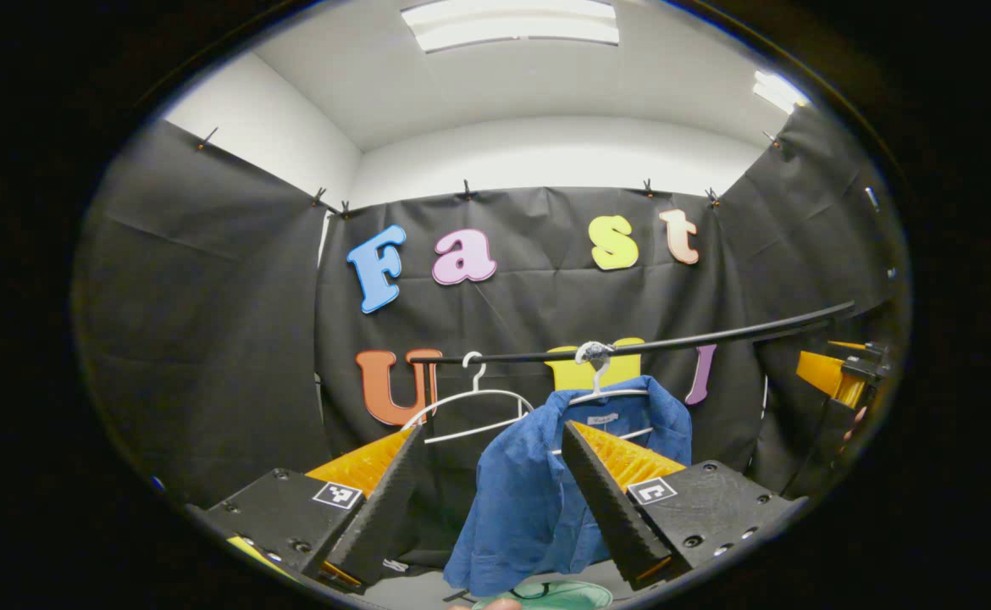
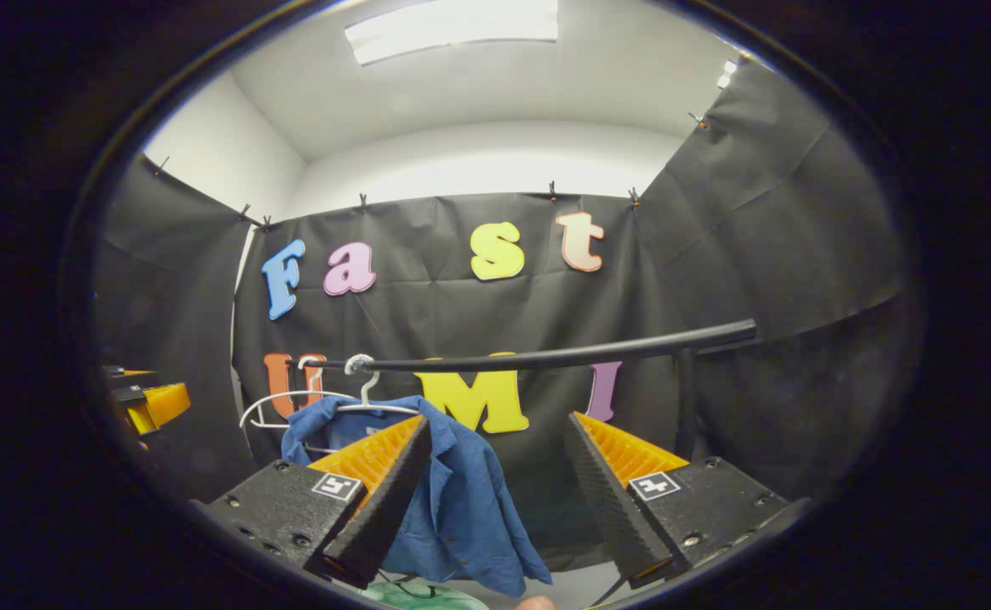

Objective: Grasp the clothes on the hanger with both hands and then place them into the laundry hamper below.

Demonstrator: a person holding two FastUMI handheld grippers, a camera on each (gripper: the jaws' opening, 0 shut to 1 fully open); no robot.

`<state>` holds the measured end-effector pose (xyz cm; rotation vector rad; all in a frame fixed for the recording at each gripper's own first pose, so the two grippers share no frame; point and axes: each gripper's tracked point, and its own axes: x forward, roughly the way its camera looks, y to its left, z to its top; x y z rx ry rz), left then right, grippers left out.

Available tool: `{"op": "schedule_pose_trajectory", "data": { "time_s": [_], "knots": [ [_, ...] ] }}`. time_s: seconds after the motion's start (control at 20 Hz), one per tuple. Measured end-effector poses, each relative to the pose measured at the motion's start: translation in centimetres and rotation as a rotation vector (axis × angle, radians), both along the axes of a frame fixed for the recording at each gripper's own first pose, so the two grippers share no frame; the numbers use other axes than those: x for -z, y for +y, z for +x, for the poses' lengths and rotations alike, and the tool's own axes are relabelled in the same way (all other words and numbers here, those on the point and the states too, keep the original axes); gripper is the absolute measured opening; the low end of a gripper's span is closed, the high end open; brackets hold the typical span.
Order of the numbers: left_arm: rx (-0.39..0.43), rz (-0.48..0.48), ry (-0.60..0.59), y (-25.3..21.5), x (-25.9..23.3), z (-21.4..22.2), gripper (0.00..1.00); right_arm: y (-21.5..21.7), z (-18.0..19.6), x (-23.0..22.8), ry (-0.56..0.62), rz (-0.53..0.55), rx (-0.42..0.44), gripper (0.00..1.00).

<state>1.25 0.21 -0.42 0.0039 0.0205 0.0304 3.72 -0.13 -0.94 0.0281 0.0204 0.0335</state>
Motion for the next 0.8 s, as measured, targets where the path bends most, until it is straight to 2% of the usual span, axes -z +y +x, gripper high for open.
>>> {"op": "schedule_pose_trajectory", "data": {
  "time_s": [0.25,0.8],
  "knots": [
    [0.005,0.006,-0.037,-0.8,-0.7,0.3,0.99,1.1,0.8,0.3,-0.002,0.009,-0.032,1.0],
    [0.0,0.018,-0.045,1.3,-0.3,1.4,0.99,4.3,1.6,1.3,-0.001,-0.009,-0.018,1.0]
  ]
}}
